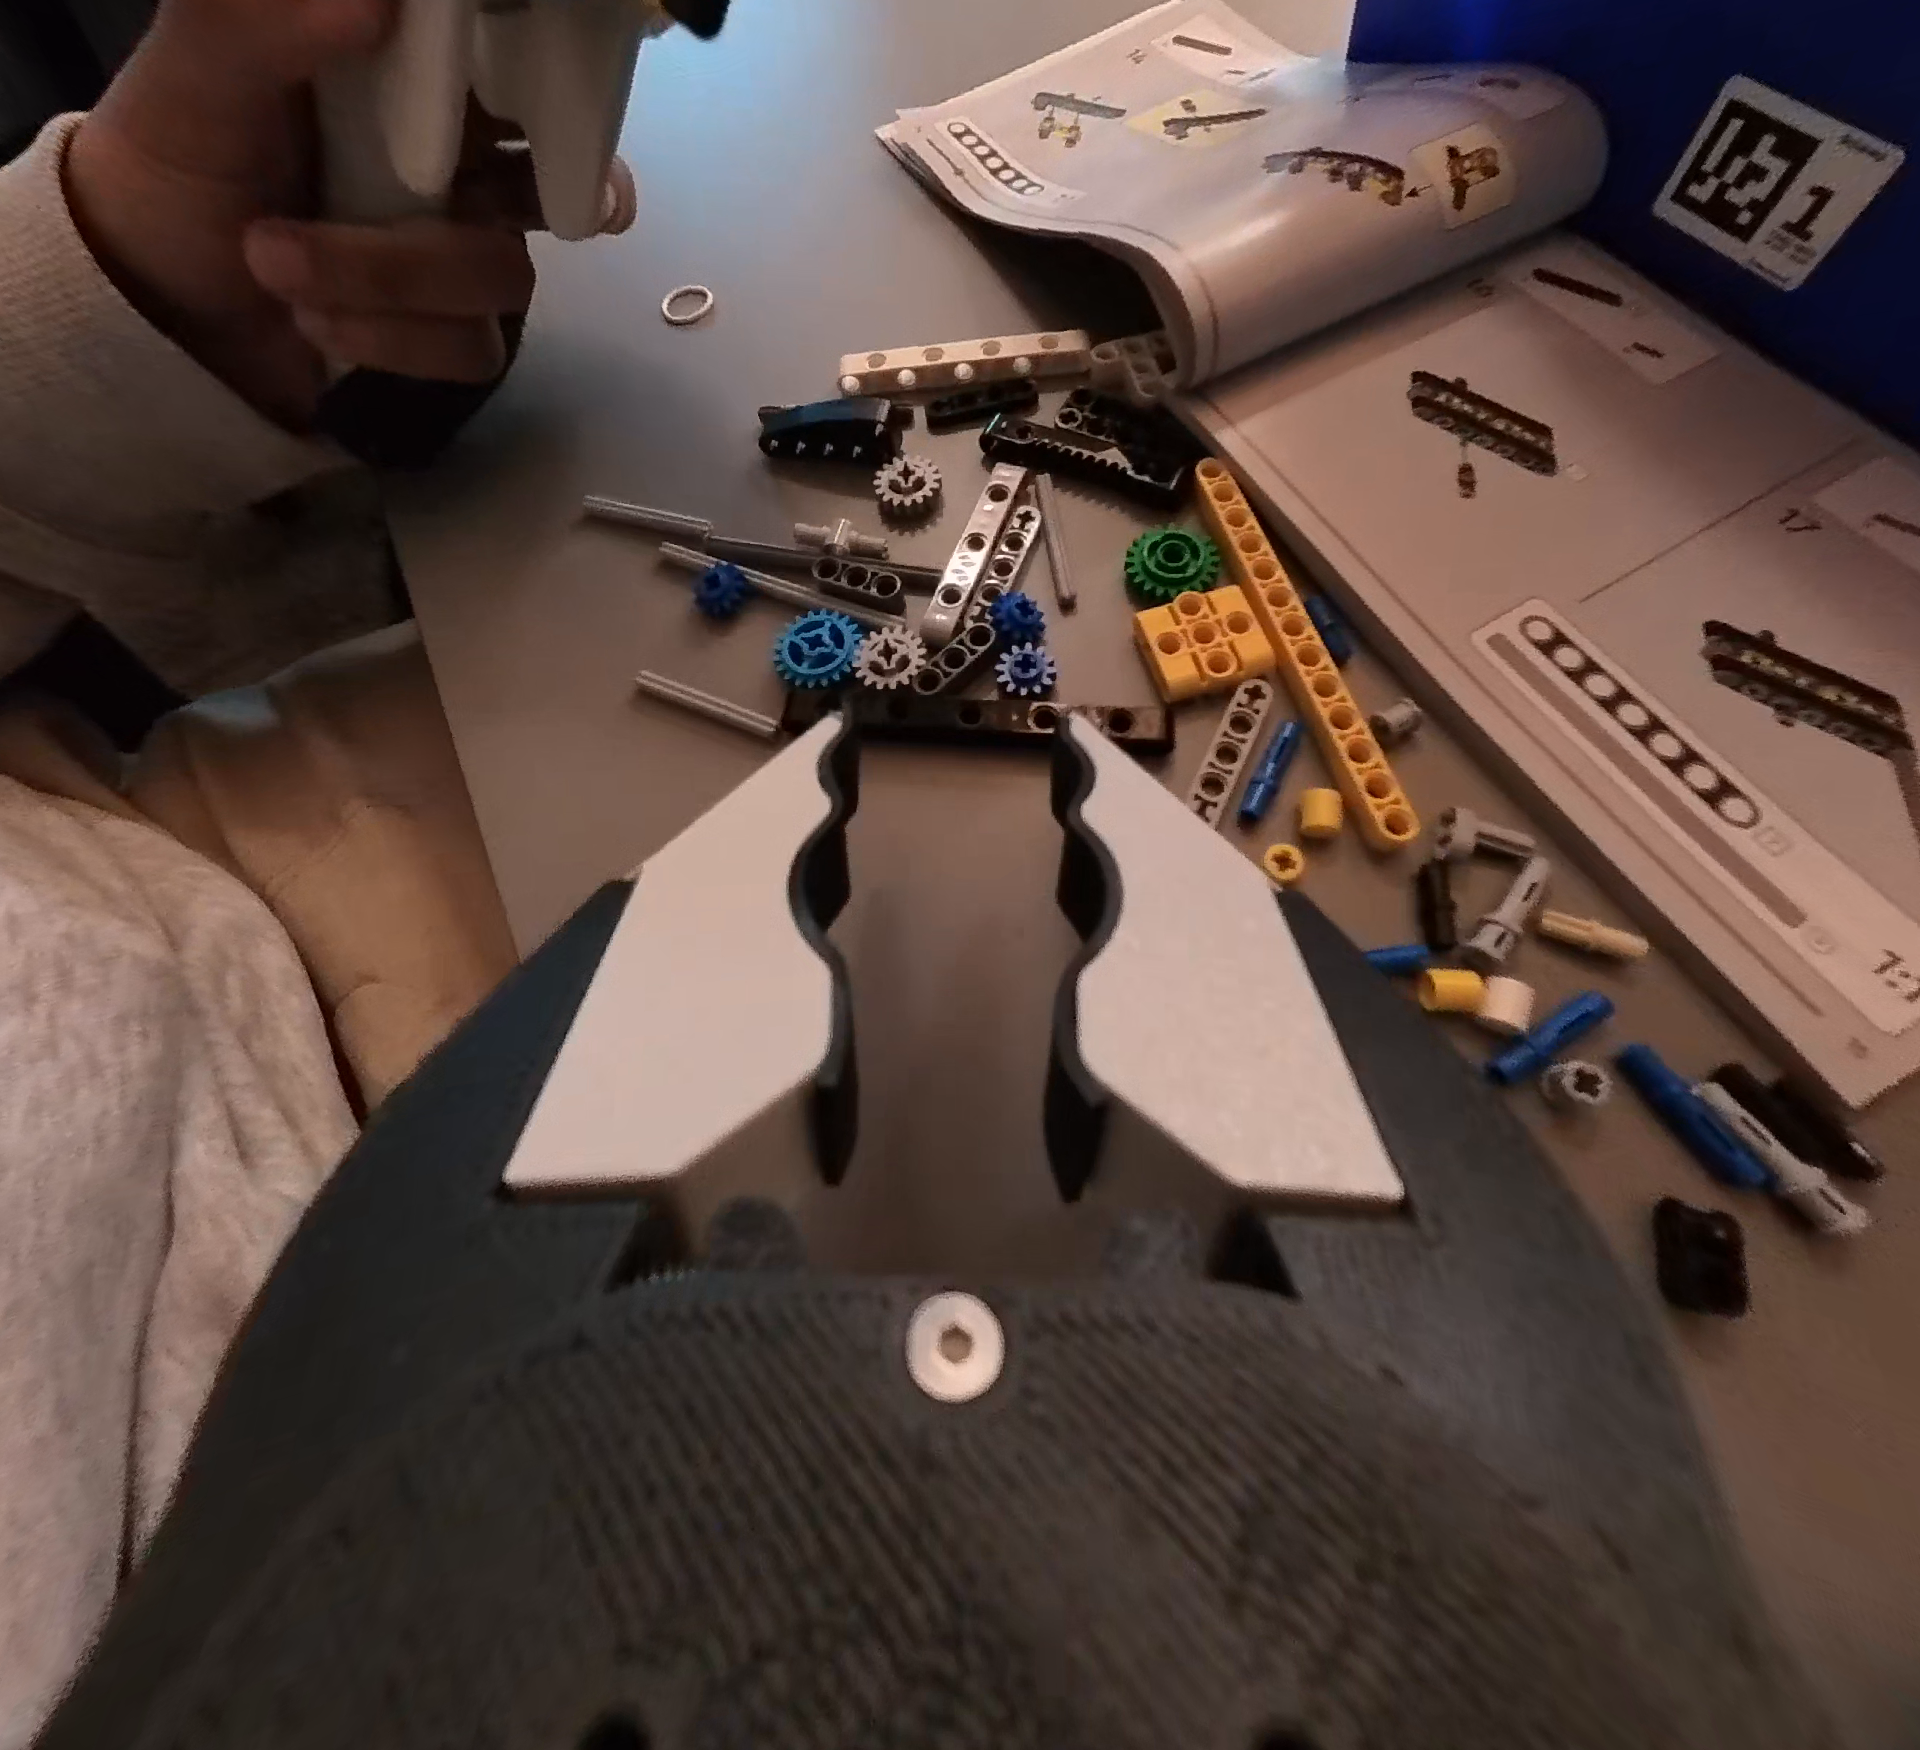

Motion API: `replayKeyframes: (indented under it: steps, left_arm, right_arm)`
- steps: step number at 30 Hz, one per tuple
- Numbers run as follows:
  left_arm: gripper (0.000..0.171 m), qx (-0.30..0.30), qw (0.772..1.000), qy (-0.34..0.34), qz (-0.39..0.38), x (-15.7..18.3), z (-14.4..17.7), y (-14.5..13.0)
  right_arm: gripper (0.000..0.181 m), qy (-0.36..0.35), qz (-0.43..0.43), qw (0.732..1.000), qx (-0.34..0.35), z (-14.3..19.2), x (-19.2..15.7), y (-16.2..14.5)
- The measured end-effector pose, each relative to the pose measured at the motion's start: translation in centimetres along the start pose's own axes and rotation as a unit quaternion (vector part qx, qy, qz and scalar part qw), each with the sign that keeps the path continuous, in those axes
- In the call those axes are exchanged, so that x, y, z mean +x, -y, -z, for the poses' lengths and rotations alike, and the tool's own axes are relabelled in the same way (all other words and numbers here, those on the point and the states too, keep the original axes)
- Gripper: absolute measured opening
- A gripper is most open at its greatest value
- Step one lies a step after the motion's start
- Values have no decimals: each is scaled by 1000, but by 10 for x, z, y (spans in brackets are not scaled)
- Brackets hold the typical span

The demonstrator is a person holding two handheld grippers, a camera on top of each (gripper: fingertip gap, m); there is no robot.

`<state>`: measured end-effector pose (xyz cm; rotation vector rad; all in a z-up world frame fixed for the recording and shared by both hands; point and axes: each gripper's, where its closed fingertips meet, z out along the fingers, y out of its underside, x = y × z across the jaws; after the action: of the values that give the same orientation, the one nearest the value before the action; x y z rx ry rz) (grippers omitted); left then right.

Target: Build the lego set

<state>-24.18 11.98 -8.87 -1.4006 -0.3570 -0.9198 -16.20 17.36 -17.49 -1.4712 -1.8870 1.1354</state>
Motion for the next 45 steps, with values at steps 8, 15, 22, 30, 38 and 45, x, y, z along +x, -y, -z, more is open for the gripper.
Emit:
replayKeyframes:
  steps: [8,15,22,30,38,45]
  left_arm:
    - [6,6,1000,1,10,-2,1,2]
    - [6,13,1000,1,18,-5,2,4]
    - [6,24,999,5,22,-7,5,7]
    - [6,28,999,5,28,-9,6,8]
    - [6,28,999,5,33,-10,5,8]
    - [6,35,999,12,28,-12,8,11]
  right_arm:
    - [35,6,-7,1000,-4,-1,0,-1]
    - [35,11,-13,1000,-1,0,0,0]
    - [34,12,-11,1000,0,0,0,0]
    - [33,14,-11,1000,6,1,0,2]
    - [34,16,-10,1000,6,1,-1,2]
    - [30,-95,-19,993,74,58,64,21]
